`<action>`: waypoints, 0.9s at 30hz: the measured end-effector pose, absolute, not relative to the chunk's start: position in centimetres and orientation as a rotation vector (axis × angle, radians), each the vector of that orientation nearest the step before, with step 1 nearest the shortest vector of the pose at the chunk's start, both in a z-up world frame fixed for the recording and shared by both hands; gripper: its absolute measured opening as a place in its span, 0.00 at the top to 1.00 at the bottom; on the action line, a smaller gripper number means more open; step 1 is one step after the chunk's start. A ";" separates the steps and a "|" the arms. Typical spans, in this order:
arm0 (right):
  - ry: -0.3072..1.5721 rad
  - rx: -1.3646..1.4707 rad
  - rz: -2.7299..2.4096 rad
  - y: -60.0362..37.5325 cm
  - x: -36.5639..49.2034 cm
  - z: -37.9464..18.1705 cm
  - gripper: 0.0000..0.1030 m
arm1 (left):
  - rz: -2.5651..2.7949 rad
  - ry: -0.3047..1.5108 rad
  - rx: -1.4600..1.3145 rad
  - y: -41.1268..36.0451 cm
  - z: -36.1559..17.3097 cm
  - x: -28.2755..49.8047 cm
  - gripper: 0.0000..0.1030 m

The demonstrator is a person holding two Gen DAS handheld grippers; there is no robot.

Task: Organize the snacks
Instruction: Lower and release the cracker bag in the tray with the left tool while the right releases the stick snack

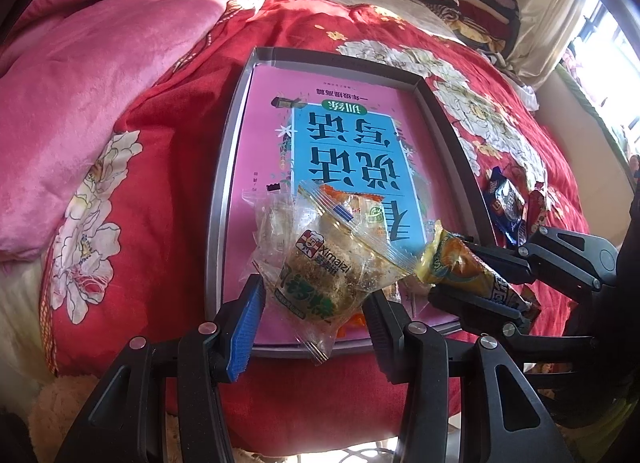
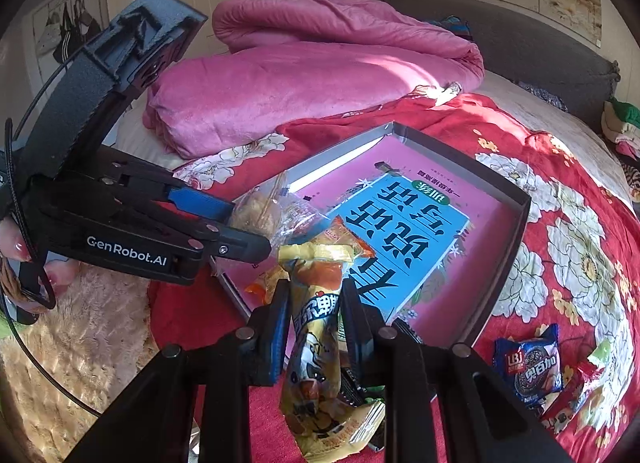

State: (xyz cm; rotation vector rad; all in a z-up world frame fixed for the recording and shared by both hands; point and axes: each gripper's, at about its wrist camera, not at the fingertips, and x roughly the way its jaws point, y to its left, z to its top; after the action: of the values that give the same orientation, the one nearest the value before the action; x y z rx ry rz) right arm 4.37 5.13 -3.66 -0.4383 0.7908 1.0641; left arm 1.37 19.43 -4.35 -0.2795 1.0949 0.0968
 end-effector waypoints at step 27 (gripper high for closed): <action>0.794 -0.464 1.062 5.7 4.7 -5.0 0.74 | 0.092 1.113 -0.276 19.3 -5.2 1.8 0.50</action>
State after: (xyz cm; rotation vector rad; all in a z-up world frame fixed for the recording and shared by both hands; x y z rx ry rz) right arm 4.66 5.70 -5.03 -0.4645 0.7941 1.0617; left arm 1.83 19.33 -5.15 -0.2757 1.1129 0.0920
